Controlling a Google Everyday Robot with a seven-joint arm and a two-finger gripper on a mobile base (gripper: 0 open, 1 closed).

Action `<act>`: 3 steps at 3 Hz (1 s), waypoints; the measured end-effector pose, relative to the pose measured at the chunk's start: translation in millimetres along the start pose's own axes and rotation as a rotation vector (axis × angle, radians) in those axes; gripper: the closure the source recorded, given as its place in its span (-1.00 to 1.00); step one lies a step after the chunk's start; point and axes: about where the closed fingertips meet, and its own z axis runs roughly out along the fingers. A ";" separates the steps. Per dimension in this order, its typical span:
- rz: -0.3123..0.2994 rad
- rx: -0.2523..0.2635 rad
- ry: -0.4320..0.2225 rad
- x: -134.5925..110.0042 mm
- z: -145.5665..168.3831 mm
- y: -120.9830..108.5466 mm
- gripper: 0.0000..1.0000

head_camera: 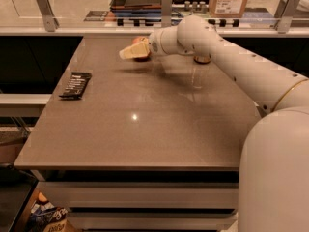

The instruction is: Move apple near rxbar chocolate

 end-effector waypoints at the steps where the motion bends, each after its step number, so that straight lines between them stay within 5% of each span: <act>1: 0.018 -0.005 0.000 4.6 6.4 -2.0 -1.00; 3: 0.018 -0.012 0.003 6.3 10.8 1.9 -0.19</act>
Offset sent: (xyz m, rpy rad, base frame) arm 0.0038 0.0015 -0.0063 0.0118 0.0117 -0.0026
